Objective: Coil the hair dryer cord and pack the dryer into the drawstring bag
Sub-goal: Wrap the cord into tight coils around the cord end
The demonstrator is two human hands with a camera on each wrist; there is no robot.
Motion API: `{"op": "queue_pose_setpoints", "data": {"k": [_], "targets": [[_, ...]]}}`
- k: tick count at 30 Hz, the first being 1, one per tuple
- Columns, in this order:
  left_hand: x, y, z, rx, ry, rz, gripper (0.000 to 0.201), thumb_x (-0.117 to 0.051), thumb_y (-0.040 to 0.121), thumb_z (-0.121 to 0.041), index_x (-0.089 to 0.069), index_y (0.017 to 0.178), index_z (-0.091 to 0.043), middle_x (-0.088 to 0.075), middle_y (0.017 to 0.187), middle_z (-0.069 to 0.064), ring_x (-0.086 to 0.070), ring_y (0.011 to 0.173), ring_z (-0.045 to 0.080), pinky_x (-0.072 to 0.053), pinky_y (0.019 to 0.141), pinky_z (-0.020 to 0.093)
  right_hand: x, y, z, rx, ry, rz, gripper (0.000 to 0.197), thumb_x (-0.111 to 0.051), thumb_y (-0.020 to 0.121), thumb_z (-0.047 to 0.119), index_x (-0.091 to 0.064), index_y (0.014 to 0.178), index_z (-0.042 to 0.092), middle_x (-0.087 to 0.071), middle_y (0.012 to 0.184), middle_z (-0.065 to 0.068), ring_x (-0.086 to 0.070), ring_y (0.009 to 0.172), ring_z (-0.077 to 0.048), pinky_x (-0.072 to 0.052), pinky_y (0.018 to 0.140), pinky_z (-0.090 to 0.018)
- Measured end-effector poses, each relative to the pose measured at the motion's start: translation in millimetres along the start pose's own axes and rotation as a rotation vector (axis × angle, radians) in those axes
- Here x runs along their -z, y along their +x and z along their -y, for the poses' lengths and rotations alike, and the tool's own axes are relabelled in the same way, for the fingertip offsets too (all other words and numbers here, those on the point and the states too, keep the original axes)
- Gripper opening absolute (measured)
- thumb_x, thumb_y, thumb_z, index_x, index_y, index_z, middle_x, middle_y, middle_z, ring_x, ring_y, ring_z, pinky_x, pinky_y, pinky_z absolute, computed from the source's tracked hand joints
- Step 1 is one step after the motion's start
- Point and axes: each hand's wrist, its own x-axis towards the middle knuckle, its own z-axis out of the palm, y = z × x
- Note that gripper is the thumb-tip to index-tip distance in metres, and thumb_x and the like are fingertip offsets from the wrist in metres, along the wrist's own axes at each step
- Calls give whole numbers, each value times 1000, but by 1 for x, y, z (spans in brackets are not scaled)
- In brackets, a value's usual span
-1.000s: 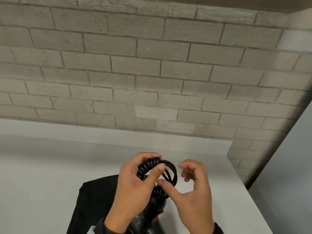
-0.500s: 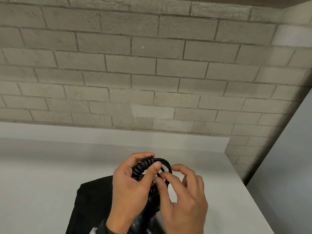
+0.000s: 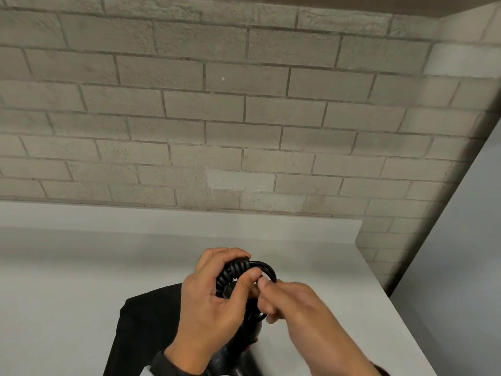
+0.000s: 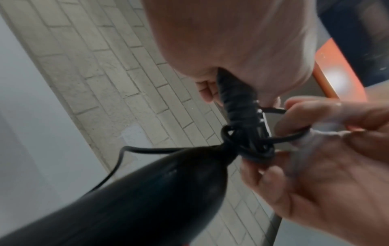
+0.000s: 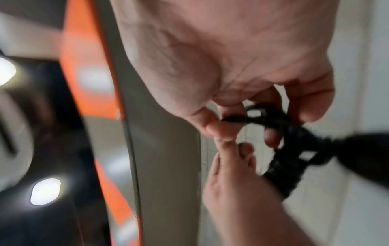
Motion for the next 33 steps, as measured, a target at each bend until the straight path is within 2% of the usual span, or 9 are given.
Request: {"op": "queue_pose_setpoints", "data": {"k": [4, 10, 14, 19, 22, 24, 27, 29, 33], "targets": [[-1, 1, 6, 3, 17, -46, 21, -65, 83, -42, -64, 101, -31, -65, 93, -11, -67, 88, 5, -50, 74, 10, -20, -11, -30, 286, -588, -402, 26, -38, 78, 65, -53, 94, 51, -41, 114, 30, -34, 113, 6, -39, 76, -9], [-5, -1, 7, -6, 17, -61, 23, -64, 84, -47, -64, 102, -32, -65, 95, -10, -67, 89, 5, -49, 75, 9, -21, -9, -38, 354, -285, -497, 22, -67, 86, 30, -70, 81, 51, -66, 90, 17, -63, 84, -5, -45, 64, -7], [-3, 1, 8, -51, 65, -46, 31, -56, 88, -59, -62, 104, -33, -63, 97, -9, -64, 93, 3, -47, 76, 8, -11, -12, -25, 82, 127, -303, 6, -73, 82, 23, -78, 79, 24, -67, 65, -2, -58, 57, -12, -48, 58, -18], [-6, 0, 8, -68, 44, -46, 31, -56, 89, -57, -63, 103, -30, -64, 96, -6, -64, 93, 4, -48, 76, 9, 0, -6, -23, -287, 1030, 81, 45, -95, 34, 6, -67, 67, -6, -57, 62, -21, -58, 47, -29, -49, 42, -32], [-7, 0, 7, -80, 20, -14, 32, -58, 89, -55, -65, 101, -27, -64, 96, -4, -64, 92, 5, -47, 75, 8, 6, -5, -35, -268, 1157, 259, 32, -91, 54, 11, -63, 66, -1, -53, 61, -15, -57, 53, -30, -45, 50, -36], [-8, -1, 6, -65, -4, -2, 30, -61, 87, -53, -67, 99, -26, -64, 95, -3, -65, 91, 7, -47, 75, 8, 1, -4, -39, -191, 1123, 280, 29, -85, 67, 21, -63, 66, 2, -52, 60, -13, -57, 60, -31, -44, 57, -37], [-9, 0, 9, -16, -35, -15, 20, -67, 83, -41, -67, 99, -29, -65, 96, -6, -66, 91, 7, -48, 76, 9, -12, -8, -53, -21, 678, 12, 49, -95, 44, 44, -66, 66, 11, -54, 63, -14, -49, 57, -29, -43, 57, -29], [-7, 0, 11, -6, -44, -16, 19, -66, 82, -38, -66, 100, -32, -65, 96, -7, -67, 91, 8, -48, 76, 10, -23, -11, -61, 155, 413, -78, 49, -88, 50, 57, -67, 73, 19, -63, 75, -9, -53, 67, -29, -45, 66, -28], [-7, 1, 9, -31, -44, 16, 21, -67, 83, -42, -65, 100, -30, -64, 96, -5, -66, 91, 10, -49, 75, 12, -28, -15, -81, 216, 386, -176, 47, -86, 49, 61, -72, 72, 22, -76, 97, -7, -72, 90, -25, -57, 77, -26]]}}
